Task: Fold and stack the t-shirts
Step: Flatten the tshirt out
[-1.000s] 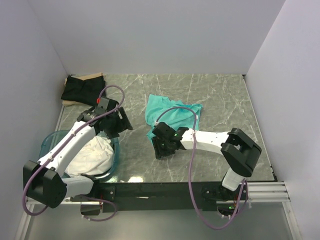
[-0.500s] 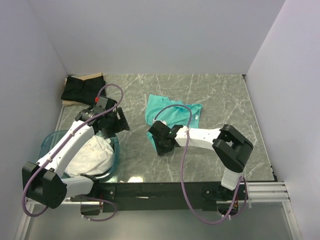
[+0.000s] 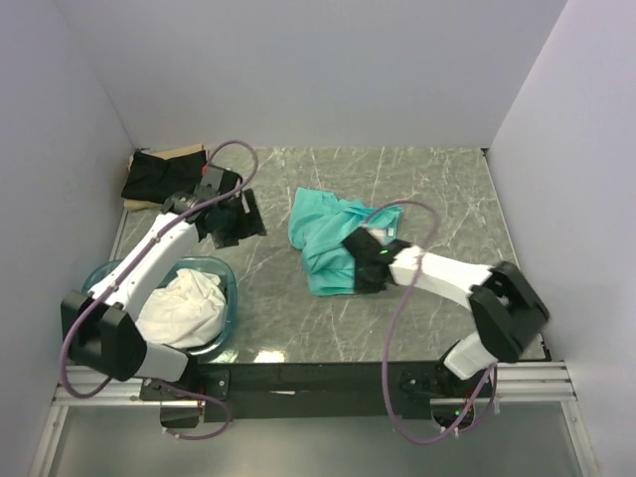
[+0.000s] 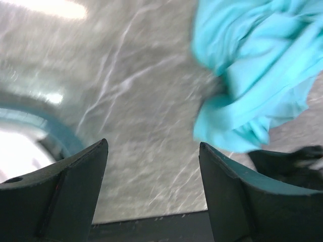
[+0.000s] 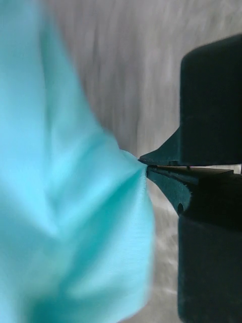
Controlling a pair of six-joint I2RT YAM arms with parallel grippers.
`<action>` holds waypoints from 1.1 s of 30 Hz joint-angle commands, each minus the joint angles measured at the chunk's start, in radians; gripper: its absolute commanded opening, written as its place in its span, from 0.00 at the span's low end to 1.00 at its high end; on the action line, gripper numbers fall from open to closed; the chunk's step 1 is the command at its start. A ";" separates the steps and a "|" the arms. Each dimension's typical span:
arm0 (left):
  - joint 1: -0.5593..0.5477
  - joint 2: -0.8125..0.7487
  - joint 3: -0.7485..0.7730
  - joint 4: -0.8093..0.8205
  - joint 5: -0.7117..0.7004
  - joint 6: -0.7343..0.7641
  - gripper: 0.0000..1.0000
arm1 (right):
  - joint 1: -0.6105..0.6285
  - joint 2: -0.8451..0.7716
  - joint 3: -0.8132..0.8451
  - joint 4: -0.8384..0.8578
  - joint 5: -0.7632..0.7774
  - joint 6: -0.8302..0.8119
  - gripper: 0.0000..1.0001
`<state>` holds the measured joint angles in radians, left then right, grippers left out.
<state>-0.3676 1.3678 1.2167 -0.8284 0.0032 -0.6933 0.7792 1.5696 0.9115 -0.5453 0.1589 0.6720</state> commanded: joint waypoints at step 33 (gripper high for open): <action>-0.330 0.879 0.735 0.250 0.161 -0.040 0.68 | -0.532 -0.460 -0.132 -0.176 -0.022 -0.009 0.00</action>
<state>-0.6971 2.2547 1.9453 -0.6098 0.1932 -0.7071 0.2554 1.1435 0.7784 -0.7067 0.1371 0.6807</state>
